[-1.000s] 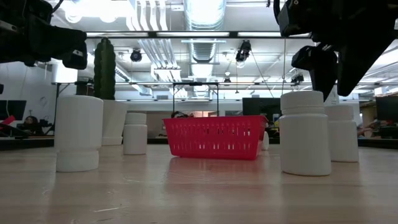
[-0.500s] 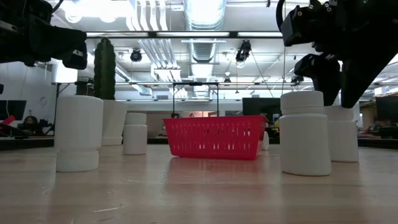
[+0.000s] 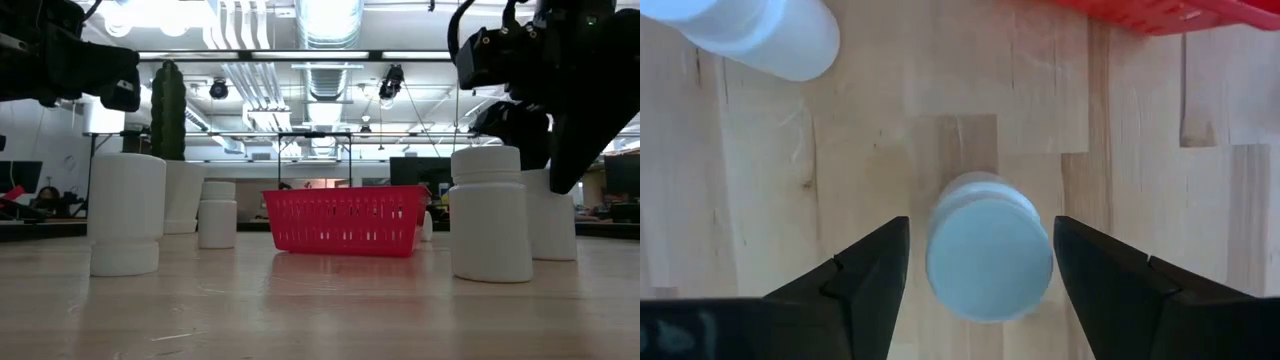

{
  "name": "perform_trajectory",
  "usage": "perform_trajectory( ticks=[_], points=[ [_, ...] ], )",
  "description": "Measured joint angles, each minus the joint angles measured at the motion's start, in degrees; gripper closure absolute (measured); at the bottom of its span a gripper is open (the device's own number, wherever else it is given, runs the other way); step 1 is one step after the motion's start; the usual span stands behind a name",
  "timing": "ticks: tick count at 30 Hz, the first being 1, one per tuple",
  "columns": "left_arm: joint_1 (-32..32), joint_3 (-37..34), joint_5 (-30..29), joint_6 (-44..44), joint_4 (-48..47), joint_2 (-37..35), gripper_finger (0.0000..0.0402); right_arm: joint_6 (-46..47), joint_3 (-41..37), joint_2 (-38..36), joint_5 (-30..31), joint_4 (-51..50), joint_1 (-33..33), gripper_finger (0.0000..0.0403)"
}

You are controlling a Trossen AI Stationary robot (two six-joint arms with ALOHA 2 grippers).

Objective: Pick and place pill bottles into a basket
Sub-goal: Put the white pill bottle into the red bin

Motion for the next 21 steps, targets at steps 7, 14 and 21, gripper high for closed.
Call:
perform_trajectory(
  ticks=[7, 14, 21],
  points=[
    [0.0, 0.0, 0.0, 0.0, 0.0, 0.0, 0.0391, 0.0, -0.2, 0.0, 1.0, 0.1, -0.3, 0.0165],
    [0.0, 0.0, 0.0, 0.0, 0.0, 0.0, 0.0391, 0.0, -0.2, 0.0, 1.0, 0.3, -0.3, 0.0165],
    [0.0, 0.0, 0.0, 0.0, 0.0, 0.0, 0.0391, 0.2, -0.2, 0.0, 0.6, 0.3, -0.2, 0.0174]
  ],
)
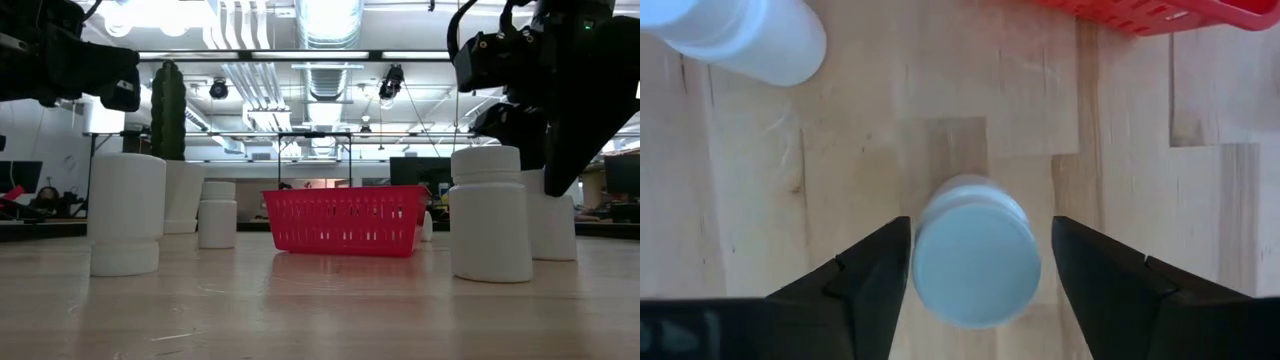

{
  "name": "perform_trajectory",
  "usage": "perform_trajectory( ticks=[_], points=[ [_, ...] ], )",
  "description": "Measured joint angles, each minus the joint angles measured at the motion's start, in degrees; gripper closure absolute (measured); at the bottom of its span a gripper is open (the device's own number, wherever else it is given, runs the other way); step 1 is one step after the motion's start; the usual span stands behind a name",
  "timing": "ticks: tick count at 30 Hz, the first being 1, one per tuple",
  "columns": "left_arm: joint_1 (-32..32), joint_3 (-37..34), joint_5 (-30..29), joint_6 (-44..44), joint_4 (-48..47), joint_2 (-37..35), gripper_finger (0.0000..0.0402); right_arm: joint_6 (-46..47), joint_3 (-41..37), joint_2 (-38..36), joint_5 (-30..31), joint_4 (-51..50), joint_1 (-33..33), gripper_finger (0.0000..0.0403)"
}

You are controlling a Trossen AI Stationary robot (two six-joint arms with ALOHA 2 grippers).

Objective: Pick and place pill bottles into a basket
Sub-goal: Put the white pill bottle into the red bin

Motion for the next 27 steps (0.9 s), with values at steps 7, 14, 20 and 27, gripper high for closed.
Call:
perform_trajectory(
  ticks=[7, 14, 20, 27],
  points=[
    [0.0, 0.0, 0.0, 0.0, 0.0, 0.0, 0.0391, 0.0, 0.0, 0.0, -1.0, 0.0, 0.0, 0.0256],
    [0.0, 0.0, 0.0, 0.0, 0.0, 0.0, 0.0391, -0.2, 1.1, -0.1, -1.6, -1.4, -0.6, 0.0257],
    [0.0, 0.0, 0.0, 0.0, 0.0, 0.0, 0.0391, -2.3, 6.8, -0.5, -1.8, -7.0, -2.3, 0.0257],
    [0.0, 0.0, 0.0, 0.0, 0.0, 0.0, 0.0391, -6.6, 15.9, -0.6, -1.7, -13.1, -4.8, 0.0257]
  ],
)
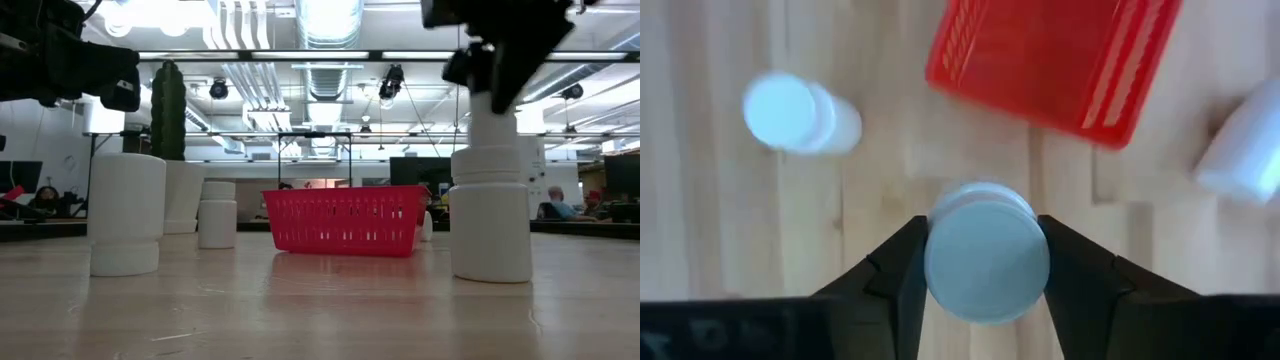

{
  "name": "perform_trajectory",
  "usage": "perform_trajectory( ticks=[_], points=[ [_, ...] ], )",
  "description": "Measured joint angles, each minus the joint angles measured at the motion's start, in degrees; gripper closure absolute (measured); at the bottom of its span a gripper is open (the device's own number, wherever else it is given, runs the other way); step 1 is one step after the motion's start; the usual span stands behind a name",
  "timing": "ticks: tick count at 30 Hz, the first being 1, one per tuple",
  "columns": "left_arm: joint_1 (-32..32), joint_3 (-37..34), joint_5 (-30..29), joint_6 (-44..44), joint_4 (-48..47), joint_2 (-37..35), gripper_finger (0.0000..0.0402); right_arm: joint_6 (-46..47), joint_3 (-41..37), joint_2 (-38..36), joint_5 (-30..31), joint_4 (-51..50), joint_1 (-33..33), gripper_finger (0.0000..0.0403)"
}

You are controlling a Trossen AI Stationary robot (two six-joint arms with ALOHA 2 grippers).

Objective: Pick and place pill bottles into a basket
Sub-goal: Put the white pill bottle into the red bin

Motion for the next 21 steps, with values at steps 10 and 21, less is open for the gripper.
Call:
perform_trajectory(
  ticks=[10, 21],
  points=[
    [0.0, 0.0, 0.0, 0.0, 0.0, 0.0, 0.0391, -7.0, 8.4, -0.1, 0.0, -1.4, -4.7, 0.0257],
    [0.0, 0.0, 0.0, 0.0, 0.0, 0.2, 0.0391, -11.2, 8.5, 1.1, -2.6, -1.4, -12.1, 0.0257]
  ],
)
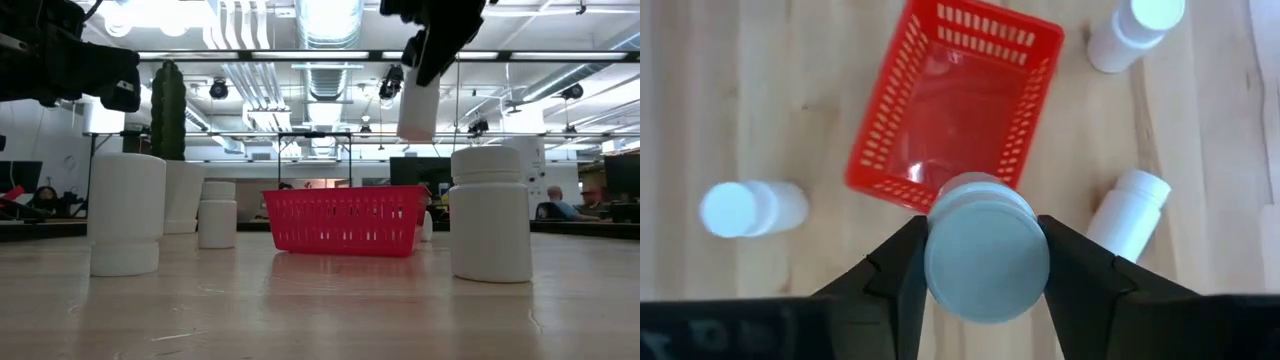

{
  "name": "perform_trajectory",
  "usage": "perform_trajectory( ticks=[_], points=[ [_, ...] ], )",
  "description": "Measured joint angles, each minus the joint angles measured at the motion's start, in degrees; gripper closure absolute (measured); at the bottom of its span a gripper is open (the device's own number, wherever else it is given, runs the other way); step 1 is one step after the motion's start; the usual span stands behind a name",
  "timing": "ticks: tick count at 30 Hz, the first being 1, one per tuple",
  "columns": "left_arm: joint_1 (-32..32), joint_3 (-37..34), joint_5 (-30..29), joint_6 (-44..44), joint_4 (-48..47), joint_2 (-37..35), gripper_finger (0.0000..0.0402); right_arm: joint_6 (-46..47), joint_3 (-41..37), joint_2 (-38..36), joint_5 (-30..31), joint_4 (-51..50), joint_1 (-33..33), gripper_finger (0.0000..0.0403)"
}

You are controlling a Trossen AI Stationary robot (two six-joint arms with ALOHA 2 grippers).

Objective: Pick and place pill bottles into a basket
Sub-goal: Put the white pill bottle into the red bin

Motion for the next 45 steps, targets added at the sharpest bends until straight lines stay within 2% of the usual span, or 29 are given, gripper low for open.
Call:
perform_trajectory(
  ticks=[10, 18, 29, 45],
  points=[
    [0.0, 0.0, 0.0, 0.0, -0.3, 0.1, 0.0391, -3.6, 0.0, 7.3, -2.1, 2.3, -1.8, 0.0257],
    [0.0, 0.0, 0.0, 0.0, -0.3, 0.1, 0.0391, -3.8, 2.4, 11.5, -6.3, 3.3, -1.9, 0.0257],
    [0.0, 0.0, 0.0, 0.0, -0.6, 1.5, 0.0391, -6.0, 4.0, 15.8, -6.5, 3.3, -2.0, 0.0257],
    [0.0, 0.0, 0.0, 0.0, -0.5, 2.5, 0.0391, -6.2, 3.4, 16.3, -5.3, 3.5, -2.2, 0.0257]
  ],
)
